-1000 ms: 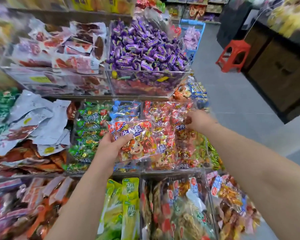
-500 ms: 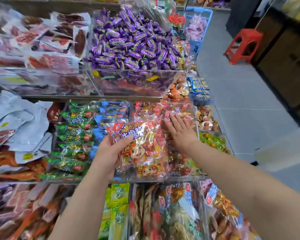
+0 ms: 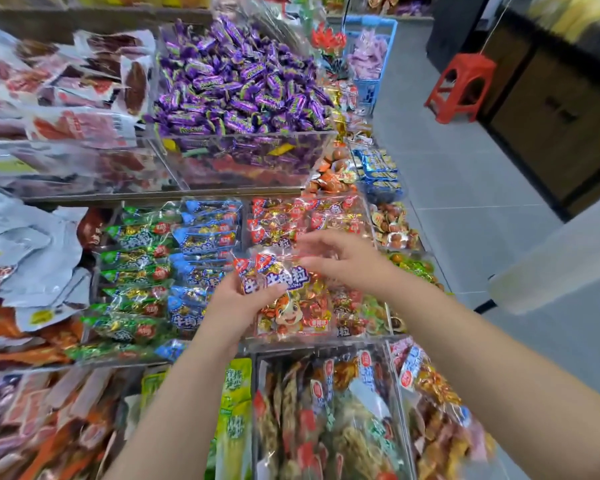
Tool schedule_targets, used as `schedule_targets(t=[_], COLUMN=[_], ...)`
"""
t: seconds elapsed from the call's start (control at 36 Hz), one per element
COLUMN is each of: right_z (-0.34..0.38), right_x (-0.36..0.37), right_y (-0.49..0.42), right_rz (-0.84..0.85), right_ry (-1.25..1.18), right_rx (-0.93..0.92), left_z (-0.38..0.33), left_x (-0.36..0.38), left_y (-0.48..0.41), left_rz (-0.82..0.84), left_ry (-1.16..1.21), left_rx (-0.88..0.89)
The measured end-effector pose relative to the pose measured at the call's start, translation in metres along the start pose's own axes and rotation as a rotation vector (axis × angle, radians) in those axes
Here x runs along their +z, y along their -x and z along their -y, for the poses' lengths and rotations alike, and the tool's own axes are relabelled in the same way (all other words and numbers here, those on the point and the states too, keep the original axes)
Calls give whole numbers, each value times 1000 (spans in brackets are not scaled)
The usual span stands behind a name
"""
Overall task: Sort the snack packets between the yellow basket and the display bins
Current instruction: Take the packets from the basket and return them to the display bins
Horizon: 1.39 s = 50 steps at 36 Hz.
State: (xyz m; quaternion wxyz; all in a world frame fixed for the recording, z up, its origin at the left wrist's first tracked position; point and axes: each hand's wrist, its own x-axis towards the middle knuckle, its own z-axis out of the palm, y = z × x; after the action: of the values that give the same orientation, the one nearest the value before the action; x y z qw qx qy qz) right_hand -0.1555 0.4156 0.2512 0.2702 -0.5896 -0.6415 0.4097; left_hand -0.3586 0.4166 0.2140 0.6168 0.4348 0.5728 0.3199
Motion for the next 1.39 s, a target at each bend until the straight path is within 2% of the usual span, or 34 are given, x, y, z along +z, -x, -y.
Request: schedule_targets(t=[0.06, 0.11, 0.22, 0.28, 0.36, 0.42, 0.58, 0.64, 0.78, 0.86, 0.97, 1.06, 1.17, 1.31, 1.39], right_z=[5, 7, 2, -6, -25, -37, -63, -67, -55, -46, -51, -67, -84, -101, -114], right_x=[0, -2, -25, -42, -62, -65, -42, -44, -69, -60, -21, -2, 10, 18, 23], right_y=[5, 9, 20, 21, 12, -2, -45, -52, -54, -57, -64, -59, -47, -37, -41], right_rz=[121, 109, 75, -5, -265, -348, -150, -104, -124, -118, 57, 8, -115, 49, 65], right_ry=[178, 272, 300, 327, 248, 273, 622, 663, 721, 923, 1134, 1112, 959, 1088, 1155], right_rx=[43, 88, 172, 194, 220, 233, 191, 200, 150, 111, 107, 138, 166, 33, 98], left_z=[2, 1, 0, 2, 3, 3, 0, 0, -2, 2, 2, 2, 9, 13, 13], left_x=[8, 14, 16, 12, 5, 1, -7, -12, -26, -27, -18, -12, -16, -19, -16], left_y=[-2, -3, -3, -7, -15, -19, -21, -22, -20, -20, -19, -19, -22, -26, -28], left_rz=[14, 8, -20, -50, -90, -104, -93, -106, -123, -127, -107, -113, -71, -91, -81], left_ry=[-3, -29, -36, -19, -4, 11, 44, 15, 27, 49, 25, 14, -25, -2, -10], left_rx=[11, 19, 3, 1, 15, 5, 2, -25, -66, -76, -99, -80, -76, -76, -65])
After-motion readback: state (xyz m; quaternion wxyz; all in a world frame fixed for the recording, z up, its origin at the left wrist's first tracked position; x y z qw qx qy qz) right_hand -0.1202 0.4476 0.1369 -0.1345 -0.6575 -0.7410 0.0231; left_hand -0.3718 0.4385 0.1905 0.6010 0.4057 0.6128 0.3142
